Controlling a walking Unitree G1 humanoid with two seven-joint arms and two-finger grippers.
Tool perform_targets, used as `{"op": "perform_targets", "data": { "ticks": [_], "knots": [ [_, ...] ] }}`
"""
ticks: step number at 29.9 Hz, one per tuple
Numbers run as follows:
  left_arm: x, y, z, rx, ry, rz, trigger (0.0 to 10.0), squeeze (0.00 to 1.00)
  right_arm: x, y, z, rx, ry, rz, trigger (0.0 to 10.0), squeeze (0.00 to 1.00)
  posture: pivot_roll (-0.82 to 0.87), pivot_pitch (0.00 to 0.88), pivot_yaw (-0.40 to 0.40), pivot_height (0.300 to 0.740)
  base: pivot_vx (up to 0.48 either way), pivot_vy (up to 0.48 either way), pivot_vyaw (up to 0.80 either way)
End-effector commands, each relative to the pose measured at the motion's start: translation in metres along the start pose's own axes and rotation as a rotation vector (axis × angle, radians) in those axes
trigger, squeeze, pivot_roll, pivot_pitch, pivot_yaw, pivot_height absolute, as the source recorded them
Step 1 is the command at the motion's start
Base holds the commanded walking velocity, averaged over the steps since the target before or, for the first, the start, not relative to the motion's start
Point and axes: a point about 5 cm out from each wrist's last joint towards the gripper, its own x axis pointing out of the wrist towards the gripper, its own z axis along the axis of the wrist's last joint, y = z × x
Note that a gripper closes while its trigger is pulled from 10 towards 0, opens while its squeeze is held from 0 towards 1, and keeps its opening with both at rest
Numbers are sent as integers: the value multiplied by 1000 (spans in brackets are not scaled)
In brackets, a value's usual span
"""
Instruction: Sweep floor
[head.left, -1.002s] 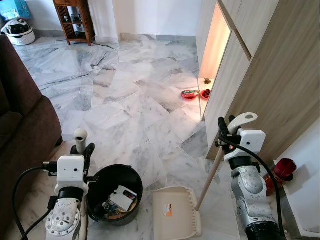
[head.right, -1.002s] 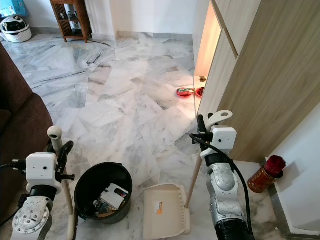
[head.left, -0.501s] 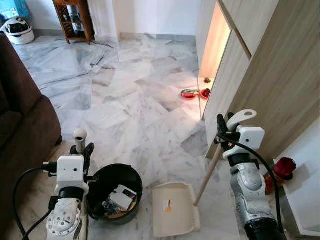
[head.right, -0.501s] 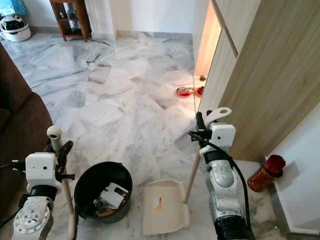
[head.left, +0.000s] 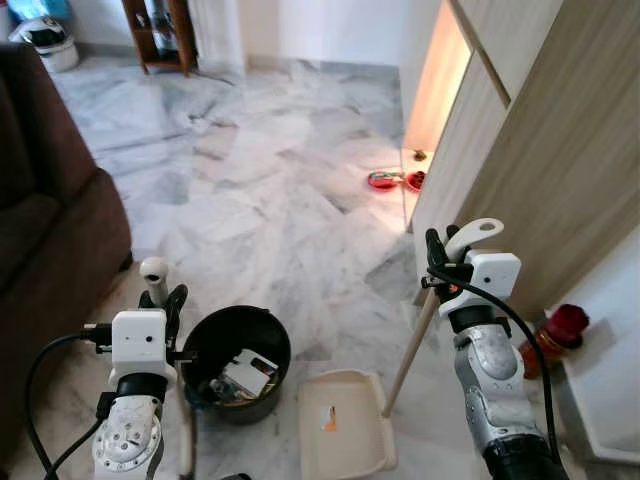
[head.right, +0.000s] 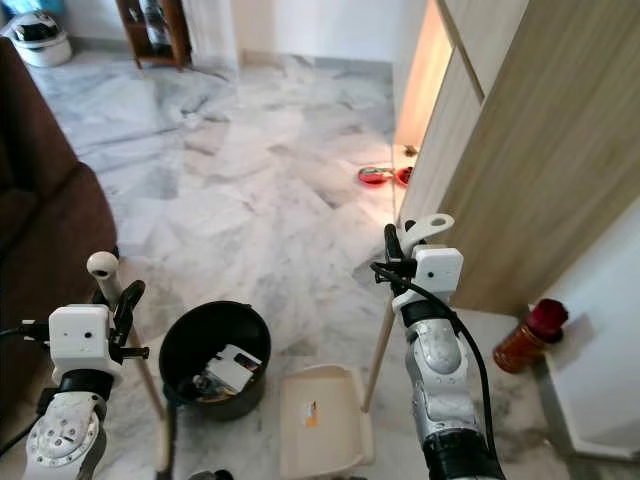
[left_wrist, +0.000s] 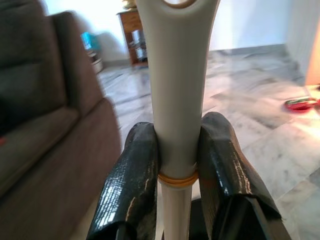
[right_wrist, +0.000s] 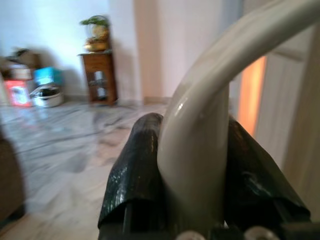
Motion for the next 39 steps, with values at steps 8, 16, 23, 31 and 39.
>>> {"op": "perform_targets", "data": {
  "ticks": [8,16,23,31,39],
  "knots": [
    [1,1,6,20,-38,-4,10000,0,2,-2,3,11,-17,-10,10000,0,42,87,-25,740,-253,0,0],
    [1,1,6,17,-38,-5,10000,0,2,-2,3,11,-16,-9,10000,0,41,89,-27,740,-252,0,0],
    [1,0,6,15,-40,-7,10000,0,2,-3,3,10,-11,-9,10000,0,36,90,-27,740,-252,0,0],
    [2,0,6,13,-43,-7,10000,0,3,-3,3,13,-12,-10,10000,0,34,93,-28,740,-261,0,0],
    [3,0,5,12,-44,-3,10000,0,5,-3,3,8,-9,-4,10000,0,31,80,-36,740,-261,0,0]
  ]
}}
